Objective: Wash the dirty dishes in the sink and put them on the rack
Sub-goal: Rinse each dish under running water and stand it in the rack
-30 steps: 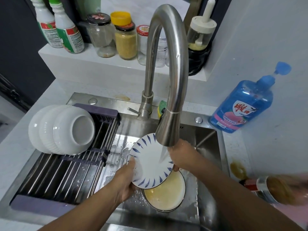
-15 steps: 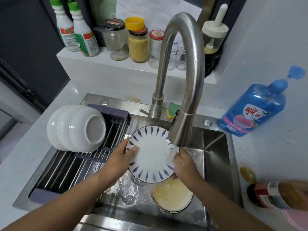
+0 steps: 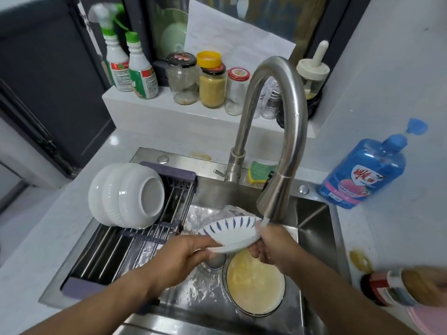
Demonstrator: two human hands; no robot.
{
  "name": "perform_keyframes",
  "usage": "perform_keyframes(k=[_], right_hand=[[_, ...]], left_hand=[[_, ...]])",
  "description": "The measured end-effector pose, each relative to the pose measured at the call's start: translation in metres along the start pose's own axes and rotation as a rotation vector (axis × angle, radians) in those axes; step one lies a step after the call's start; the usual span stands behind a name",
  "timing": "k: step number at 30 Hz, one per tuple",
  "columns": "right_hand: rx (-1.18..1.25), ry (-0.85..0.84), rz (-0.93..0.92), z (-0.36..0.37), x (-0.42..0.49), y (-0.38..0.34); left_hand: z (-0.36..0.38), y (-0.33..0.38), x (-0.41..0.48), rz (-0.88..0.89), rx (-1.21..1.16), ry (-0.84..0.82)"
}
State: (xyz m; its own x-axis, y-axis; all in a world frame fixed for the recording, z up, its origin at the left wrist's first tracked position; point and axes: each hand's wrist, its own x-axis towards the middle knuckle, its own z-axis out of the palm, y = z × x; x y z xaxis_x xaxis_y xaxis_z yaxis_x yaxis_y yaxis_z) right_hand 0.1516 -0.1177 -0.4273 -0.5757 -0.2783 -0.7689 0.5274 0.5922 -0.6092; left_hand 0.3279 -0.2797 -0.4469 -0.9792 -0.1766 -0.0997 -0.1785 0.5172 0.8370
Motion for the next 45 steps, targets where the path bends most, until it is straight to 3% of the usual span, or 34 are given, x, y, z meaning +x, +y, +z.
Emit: perform_keyframes(k=[3, 8, 13, 17, 26, 34, 45], right_hand=[[0.164, -0.049, 0.041, 0.013, -0.011, -0.001], [0.202, -0.106, 0.033, 0.062, -0.020, 0.013], [0.213, -0.060, -0.103, 0.098, -0.023, 0.008], [0.322, -0.111, -0.051, 0.116, -0.022, -0.001], [0.441, -0.280, 0.029, 0.184, 0.000, -0.034], [0.585, -0.288, 0.186, 0.228, 0.027, -0.057], [0.575, -0.214, 0.299, 0.258, 0.046, -0.032]], left_hand=[[-0.013, 0.004, -0.001, -0.154, -0.302, 0.040], [-0.030, 0.003, -0.003, -0.394, -0.695, 0.153], [-0.053, 0.000, -0.005, -0.531, -0.811, 0.258], [-0.077, 0.004, -0.007, -0.529, -0.837, 0.334], [-0.132, -0.007, 0.006, -0.519, -0.661, 0.515], [-0.177, -0.040, 0.036, -0.480, -0.215, 0.413], [-0.172, -0.079, 0.048, -0.414, 0.463, 0.268]])
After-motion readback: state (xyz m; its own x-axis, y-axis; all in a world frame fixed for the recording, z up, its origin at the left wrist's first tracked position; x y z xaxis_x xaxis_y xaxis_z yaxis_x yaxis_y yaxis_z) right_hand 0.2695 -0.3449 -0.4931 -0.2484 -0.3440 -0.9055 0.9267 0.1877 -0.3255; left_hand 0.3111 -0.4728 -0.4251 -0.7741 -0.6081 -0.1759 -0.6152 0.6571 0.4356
